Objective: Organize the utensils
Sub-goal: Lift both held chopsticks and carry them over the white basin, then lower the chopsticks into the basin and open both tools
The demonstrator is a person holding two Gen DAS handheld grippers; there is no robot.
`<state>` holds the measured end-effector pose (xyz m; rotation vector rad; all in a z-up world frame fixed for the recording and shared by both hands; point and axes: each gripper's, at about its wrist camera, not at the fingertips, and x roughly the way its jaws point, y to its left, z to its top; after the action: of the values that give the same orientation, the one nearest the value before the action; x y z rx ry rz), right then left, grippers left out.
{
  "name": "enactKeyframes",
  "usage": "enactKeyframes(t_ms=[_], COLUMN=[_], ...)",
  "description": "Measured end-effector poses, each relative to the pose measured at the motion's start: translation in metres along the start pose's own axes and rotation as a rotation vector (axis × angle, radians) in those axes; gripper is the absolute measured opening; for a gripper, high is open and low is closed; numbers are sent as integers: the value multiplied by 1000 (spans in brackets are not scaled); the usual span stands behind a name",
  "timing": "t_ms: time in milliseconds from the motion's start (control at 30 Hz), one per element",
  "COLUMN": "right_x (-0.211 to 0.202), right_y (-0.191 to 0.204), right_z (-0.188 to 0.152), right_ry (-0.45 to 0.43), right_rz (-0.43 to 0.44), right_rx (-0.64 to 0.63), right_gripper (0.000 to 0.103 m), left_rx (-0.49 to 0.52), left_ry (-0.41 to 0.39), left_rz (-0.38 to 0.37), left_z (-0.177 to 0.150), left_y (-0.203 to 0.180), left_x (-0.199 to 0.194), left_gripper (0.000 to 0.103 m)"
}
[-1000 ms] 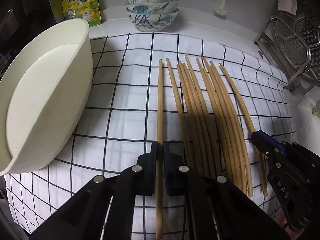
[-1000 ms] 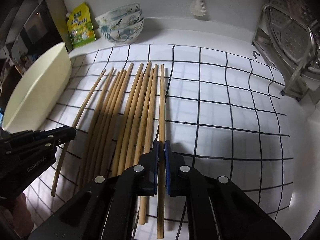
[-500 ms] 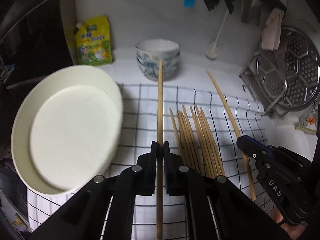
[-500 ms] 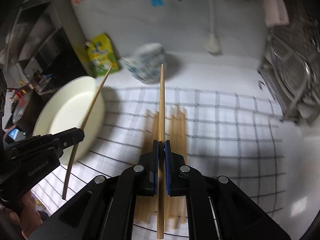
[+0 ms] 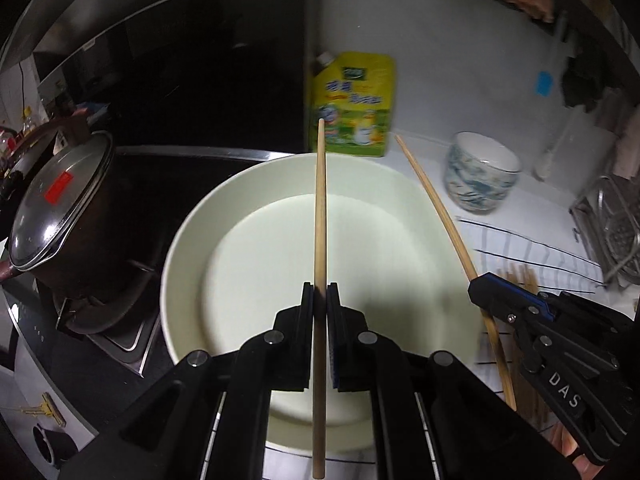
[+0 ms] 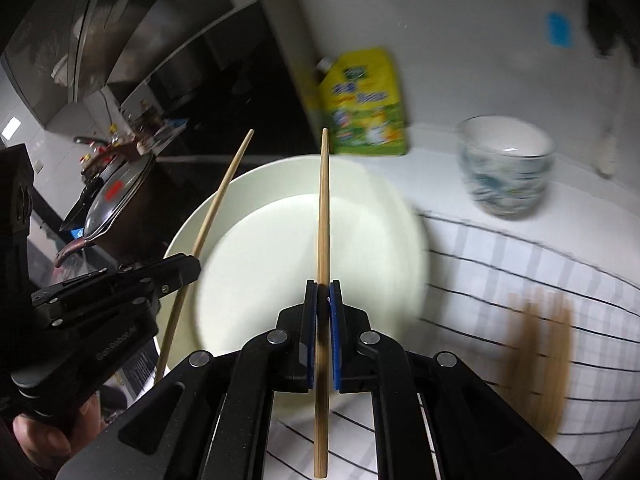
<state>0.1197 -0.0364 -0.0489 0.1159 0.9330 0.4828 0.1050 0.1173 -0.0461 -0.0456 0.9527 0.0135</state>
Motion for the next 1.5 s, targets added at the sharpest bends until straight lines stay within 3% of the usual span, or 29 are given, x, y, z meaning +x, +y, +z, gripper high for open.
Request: enactKeyframes(t_ms=[300,567,600,633,733,767,1000,1367,1500], right_x=[64,83,83,81,71,67,37,-16,-34], right_y=[20,15,14,14,13,13,18,7,-2], right_z=[4,-3,-3,-3,-1,0,0,-17,-25], right_ry=[106,144,142,138,102,87,47,-18,-32], right_rz=[-25,-68,-72,-79,-96,-105,-140,-166,-178], right_rx=[34,70,71,74,77,72,37,37,49], right_gripper=[6,6,6,7,34,38,40,57,62], left_rx=[3,12,11,7,-9,-12,-13,52,82], left_ry=[93,137,139,140,120,110,86,-11,-39], left_rz=[-28,-39,-38,-37,-27,-22,-5,-1,-8], left_z=[5,3,3,3,5,5,5,-5,-11], left_y=[30,36,37,38,44,46,49,16,-4], left_x=[48,74,75,75,70,67,44,-7,-22], left_gripper=[8,9,11,20,49,53,57,81,84])
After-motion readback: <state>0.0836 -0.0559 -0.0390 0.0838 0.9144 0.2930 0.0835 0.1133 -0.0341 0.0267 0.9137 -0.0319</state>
